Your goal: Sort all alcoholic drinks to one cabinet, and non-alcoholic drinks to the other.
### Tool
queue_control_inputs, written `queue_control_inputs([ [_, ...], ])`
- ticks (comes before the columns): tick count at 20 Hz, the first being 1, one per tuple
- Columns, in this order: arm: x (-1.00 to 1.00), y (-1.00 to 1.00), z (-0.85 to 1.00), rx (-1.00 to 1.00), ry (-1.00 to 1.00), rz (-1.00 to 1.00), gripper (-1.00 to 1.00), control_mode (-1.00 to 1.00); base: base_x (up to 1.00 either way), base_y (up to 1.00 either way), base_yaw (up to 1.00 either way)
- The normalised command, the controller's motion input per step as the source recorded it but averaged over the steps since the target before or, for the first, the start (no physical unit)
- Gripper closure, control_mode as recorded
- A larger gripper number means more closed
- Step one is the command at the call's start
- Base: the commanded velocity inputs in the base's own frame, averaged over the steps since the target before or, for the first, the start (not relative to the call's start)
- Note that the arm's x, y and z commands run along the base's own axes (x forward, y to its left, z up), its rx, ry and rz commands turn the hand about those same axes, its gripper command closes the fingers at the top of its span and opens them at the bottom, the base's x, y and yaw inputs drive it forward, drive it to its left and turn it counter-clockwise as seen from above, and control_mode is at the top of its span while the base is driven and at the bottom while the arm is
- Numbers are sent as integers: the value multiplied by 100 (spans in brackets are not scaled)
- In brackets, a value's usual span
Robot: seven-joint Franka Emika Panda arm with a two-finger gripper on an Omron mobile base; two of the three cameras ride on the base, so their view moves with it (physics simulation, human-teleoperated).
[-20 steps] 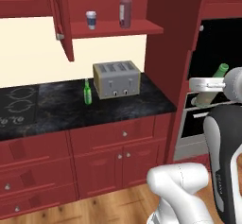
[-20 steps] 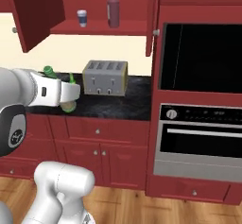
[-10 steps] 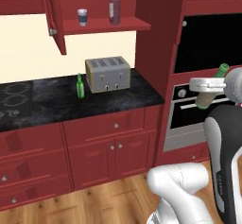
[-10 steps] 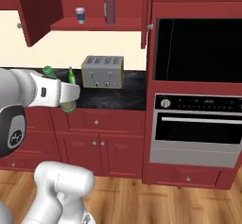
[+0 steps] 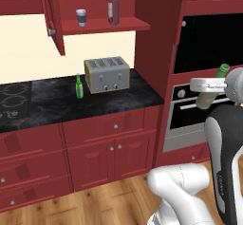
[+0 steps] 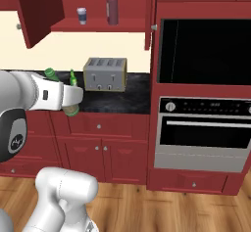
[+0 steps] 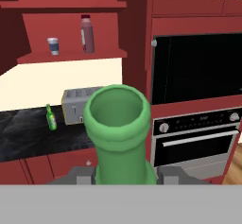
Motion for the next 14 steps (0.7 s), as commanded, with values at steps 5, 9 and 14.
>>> queue_control_inputs([
  [5, 0, 0, 0, 0, 0, 0, 100, 100, -48, 13, 14],
  [9, 0, 0, 0, 0, 0, 0, 100, 100, -37, 31, 30],
  [14, 0, 0, 0, 0, 0, 0, 100, 100, -31, 37, 36],
])
